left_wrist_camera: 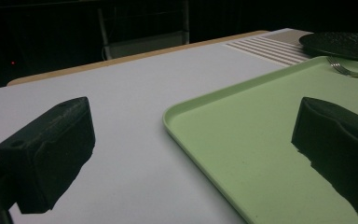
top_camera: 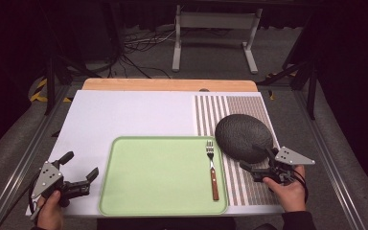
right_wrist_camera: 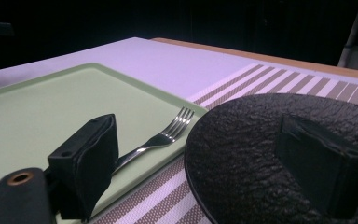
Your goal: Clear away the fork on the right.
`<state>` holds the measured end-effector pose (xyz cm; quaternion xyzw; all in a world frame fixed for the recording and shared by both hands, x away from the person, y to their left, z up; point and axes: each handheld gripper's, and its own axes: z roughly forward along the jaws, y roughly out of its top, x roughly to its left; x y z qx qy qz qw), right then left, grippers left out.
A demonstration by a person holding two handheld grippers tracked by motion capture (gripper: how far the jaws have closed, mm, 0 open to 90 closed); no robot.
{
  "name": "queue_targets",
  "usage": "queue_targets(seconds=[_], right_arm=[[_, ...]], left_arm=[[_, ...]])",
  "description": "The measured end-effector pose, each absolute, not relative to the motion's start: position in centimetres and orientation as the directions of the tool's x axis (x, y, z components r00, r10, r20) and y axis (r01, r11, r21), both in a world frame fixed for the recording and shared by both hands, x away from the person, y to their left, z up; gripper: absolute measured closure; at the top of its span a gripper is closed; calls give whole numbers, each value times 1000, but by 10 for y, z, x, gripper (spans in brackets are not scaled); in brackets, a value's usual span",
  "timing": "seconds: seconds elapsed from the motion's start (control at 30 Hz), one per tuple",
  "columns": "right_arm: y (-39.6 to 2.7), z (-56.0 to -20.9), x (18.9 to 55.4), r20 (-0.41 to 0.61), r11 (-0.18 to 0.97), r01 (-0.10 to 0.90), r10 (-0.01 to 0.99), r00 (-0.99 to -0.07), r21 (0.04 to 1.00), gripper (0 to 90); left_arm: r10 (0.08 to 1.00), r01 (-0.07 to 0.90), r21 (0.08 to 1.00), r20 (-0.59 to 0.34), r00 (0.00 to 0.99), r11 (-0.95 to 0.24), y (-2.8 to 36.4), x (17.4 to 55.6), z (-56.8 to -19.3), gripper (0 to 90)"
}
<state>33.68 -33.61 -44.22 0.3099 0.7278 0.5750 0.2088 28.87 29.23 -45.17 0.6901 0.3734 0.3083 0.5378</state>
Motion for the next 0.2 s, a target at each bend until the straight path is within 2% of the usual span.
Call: queue_targets(seconds=[0.2], right_arm=[[-341,-446,336,75,129,231,703,-708,964,131]], left_arm=[[847,182,973,23,530,-141,292,289,-452,1]])
